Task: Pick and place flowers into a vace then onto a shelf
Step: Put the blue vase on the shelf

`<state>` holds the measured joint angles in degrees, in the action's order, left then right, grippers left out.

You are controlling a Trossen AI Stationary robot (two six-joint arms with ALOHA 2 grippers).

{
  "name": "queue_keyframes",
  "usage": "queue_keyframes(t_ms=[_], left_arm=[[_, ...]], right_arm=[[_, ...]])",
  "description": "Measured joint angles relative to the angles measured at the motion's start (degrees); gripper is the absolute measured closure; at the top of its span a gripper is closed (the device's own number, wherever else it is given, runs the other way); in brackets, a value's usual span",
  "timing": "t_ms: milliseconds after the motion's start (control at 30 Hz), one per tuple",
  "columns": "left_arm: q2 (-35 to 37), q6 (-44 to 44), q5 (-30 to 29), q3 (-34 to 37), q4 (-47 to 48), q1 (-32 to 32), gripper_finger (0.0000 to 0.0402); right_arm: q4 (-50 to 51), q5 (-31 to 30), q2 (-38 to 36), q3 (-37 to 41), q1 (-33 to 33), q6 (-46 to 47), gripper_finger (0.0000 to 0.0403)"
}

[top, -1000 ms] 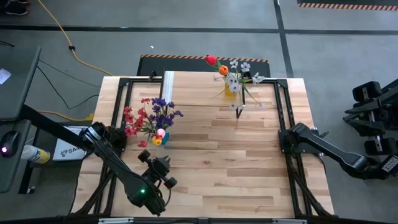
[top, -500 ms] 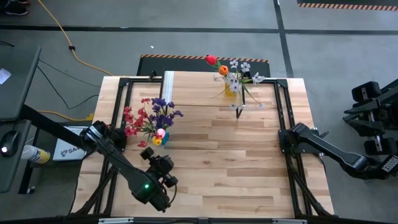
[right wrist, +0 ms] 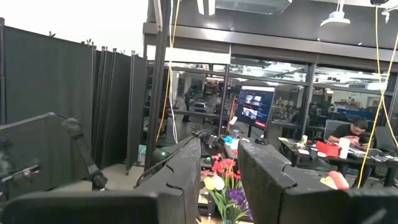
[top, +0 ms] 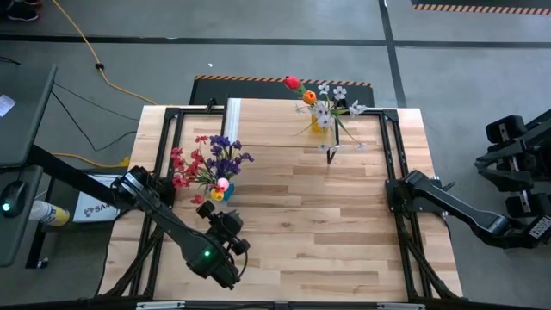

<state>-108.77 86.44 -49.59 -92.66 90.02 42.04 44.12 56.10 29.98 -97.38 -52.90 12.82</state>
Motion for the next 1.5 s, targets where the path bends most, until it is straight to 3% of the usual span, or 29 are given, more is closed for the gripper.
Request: queue_keyframes(t_ms=[433,933,1133,1500], left_arm=[[0.0,4.1,-0.9,0.0,-0.5,0.0,0.0316],[-0.1,3.9,8.4,-0.1,-18.5,-0.6,0.0316],[-0.1,4.3,10.2,-3.8,-18.3,1.8,0.0316],[-0.1,4.3,6.6,-8.7,-15.6,8.0,0.0316]], right_arm=[[0.0,0.9,0.0,0.0,0.0,-0.9,0.0304],[-0.2,0.6,0.0,0.0,0.0,-0.9,0.0304],[-0.2,-0.2,0.0,0.0,0.0,-1.4,0.0304],[-0.2,-0.2,0.0,0.0,0.0,-1.4,0.0304]])
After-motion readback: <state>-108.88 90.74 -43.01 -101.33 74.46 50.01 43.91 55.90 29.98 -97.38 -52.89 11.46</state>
